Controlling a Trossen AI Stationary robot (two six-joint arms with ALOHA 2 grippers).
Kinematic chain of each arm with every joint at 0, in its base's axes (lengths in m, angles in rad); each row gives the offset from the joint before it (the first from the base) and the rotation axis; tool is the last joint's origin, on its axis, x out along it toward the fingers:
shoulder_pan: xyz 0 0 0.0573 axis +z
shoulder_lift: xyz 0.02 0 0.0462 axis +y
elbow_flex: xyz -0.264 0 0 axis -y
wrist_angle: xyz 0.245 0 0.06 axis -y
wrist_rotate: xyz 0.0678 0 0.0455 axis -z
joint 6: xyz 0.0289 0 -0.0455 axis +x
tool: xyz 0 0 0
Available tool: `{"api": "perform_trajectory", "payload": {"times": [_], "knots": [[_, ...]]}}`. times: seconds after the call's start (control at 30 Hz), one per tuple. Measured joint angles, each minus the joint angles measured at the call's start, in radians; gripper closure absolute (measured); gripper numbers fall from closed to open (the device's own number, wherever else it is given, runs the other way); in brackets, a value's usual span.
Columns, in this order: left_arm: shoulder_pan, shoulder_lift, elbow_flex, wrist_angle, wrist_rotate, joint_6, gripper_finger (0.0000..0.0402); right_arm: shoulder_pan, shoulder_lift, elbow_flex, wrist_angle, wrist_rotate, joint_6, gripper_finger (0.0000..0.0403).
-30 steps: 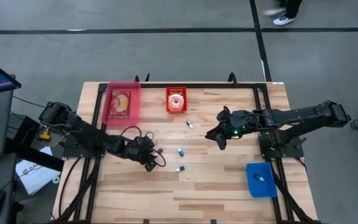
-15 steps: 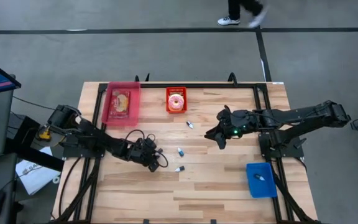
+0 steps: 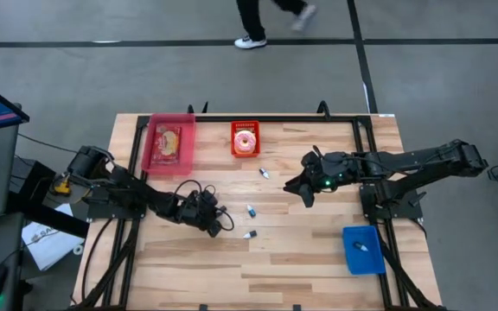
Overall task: Pick & Place Food Item
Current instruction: Put the bottom red food coloring into the blue bin
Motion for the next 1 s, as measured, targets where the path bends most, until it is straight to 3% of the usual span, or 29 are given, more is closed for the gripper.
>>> {"api": "perform_trajectory", "payload": {"times": [0.2, 0.37, 0.57, 0.8, 1.0], "knots": [[0.012, -0.084, -0.003, 0.101, 0.070, 0.032, 0.0341, 0.036, 0.000, 0.000, 0.089, 0.000, -0.176, 0.0290], [0.069, -0.215, -0.002, 0.201, 0.280, 0.061, 0.0333, 0.085, 0.000, 0.001, 0.184, -0.017, -0.444, 0.0290], [0.159, -0.354, -0.002, 0.343, 0.505, 0.020, 0.0348, 0.138, 0.004, 0.061, 0.154, -0.027, -0.738, 0.0290], [0.240, -0.398, 0.063, 0.376, 0.545, -0.021, 0.0341, 0.098, 0.026, 0.142, 0.153, -0.016, -0.821, 0.0278], [0.272, -0.344, 0.158, 0.378, 0.566, 0.001, 0.0340, 0.077, 0.140, 0.232, 0.161, -0.020, -0.847, 0.0207]]}}
